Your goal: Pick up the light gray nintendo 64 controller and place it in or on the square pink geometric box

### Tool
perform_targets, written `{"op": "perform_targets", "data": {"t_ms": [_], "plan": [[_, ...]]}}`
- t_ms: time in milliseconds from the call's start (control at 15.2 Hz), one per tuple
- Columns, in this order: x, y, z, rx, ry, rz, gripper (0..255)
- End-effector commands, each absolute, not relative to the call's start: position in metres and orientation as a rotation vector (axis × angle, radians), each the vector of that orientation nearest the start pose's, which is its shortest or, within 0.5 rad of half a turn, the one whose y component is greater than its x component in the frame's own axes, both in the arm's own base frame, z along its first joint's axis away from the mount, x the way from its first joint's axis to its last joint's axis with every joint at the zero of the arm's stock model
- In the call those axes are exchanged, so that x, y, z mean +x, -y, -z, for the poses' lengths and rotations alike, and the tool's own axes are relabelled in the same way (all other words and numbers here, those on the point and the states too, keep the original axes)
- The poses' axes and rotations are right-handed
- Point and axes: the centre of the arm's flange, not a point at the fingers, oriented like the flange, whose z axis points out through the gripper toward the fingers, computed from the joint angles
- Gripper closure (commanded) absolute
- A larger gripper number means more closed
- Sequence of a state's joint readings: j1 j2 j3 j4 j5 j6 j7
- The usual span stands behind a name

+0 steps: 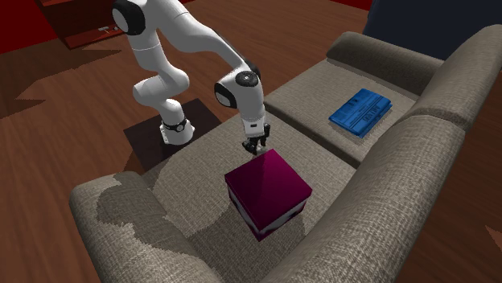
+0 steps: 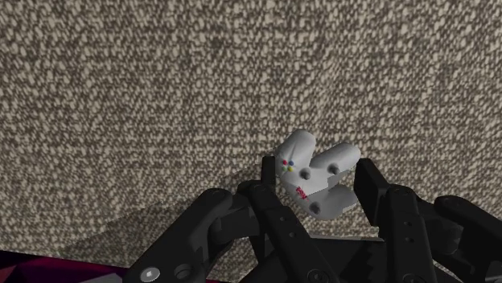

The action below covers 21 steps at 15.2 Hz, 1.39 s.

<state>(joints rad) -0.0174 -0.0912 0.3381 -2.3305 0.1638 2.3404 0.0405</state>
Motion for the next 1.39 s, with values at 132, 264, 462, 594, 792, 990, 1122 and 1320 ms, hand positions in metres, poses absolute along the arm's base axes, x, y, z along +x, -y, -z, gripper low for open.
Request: {"op": "perform_targets", "data": {"t_ms": [132, 264, 462, 594, 792, 990, 1122, 1320], "plan": [[0.478, -0.162, -0.382, -3.019, 0.260, 0.120, 255], [0.478, -0.162, -0.382, -3.019, 0.260, 0.120, 255], [0.478, -0.162, -0.398, -3.019, 0.260, 0.120, 255], [0.478, -0.162, -0.408, -3.019, 0.260, 0.120, 255], [0.478, -0.162, -0.424, -3.019, 0.260, 0.120, 255], [0.478, -0.162, -0.440, -3.019, 0.260, 0.120, 255], [0.478, -0.162, -0.450, -3.019, 0.260, 0.120, 255], [0.478, -0.162, -0.466, -3.019, 0.260, 0.120, 255]]}}
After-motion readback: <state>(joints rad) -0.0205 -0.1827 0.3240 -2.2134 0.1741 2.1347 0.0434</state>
